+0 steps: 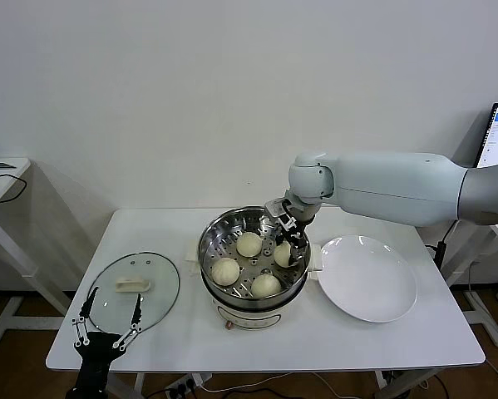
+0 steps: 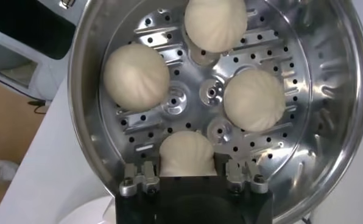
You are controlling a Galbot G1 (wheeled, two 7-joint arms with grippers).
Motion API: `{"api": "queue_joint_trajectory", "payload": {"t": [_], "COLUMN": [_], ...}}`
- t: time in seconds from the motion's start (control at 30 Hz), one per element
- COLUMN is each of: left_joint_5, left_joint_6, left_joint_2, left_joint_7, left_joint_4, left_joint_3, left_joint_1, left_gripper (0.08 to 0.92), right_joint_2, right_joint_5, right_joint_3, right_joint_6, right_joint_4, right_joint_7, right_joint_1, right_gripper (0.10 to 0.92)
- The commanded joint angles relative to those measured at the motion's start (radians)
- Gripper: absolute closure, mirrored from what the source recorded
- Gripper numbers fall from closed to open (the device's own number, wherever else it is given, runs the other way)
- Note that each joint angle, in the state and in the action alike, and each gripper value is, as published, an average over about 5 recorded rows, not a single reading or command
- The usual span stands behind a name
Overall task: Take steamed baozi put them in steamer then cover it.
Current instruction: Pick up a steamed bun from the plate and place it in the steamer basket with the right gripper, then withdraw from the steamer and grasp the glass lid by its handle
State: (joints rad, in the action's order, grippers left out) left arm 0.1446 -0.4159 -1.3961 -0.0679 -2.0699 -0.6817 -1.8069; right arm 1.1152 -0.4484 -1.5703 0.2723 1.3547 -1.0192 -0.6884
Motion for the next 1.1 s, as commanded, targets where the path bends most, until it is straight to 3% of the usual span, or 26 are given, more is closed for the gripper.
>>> {"api": "queue_joint_trajectory", "payload": {"t": [0.03, 0.17, 0.37, 0.8, 0.87, 1.03, 1.1], "left_joint_5": [-0.001, -0.01, -0.017, -0.017, -0.011, 0.057, 0.101], "left_joint_6": [0.002, 0.011, 0.016, 0.039, 0.042, 0.041, 0.039], "left_joint_2": [-0.001, 0.0, 0.001, 0.009, 0.012, 0.013, 0.012], "left_joint_7": [-0.001, -0.001, -0.001, -0.002, -0.003, -0.019, -0.031], "left_joint_4": [0.009, 0.026, 0.034, 0.053, 0.062, 0.089, 0.095], "left_joint_3": [-0.002, -0.009, -0.012, -0.028, -0.035, -0.054, -0.061], "left_joint_1": [0.005, 0.023, 0.035, 0.059, 0.067, 0.099, 0.108], "left_gripper": [0.177, 0.177, 0.177, 0.177, 0.177, 0.177, 0.177], "right_joint_2": [0.003, 0.0, -0.015, -0.19, -0.241, -0.358, -0.385], "right_joint_5": [0.016, 0.019, 0.001, -0.064, -0.104, -0.134, -0.111], "right_joint_3": [0.0, 0.001, 0.026, 0.344, 0.404, 0.639, 0.787], "right_joint_6": [0.0, -0.002, -0.002, -0.05, -0.092, -0.223, -0.26], "right_joint_4": [-0.004, 0.006, 0.033, 0.185, 0.203, 0.237, 0.234], "right_joint_7": [0.007, 0.007, 0.03, 0.066, 0.187, 0.818, 0.999], "right_joint_1": [0.016, 0.012, 0.011, 0.044, 0.07, 0.331, 0.499], "right_gripper": [0.425, 0.373, 0.226, 0.203, 0.203, 0.203, 0.203]}}
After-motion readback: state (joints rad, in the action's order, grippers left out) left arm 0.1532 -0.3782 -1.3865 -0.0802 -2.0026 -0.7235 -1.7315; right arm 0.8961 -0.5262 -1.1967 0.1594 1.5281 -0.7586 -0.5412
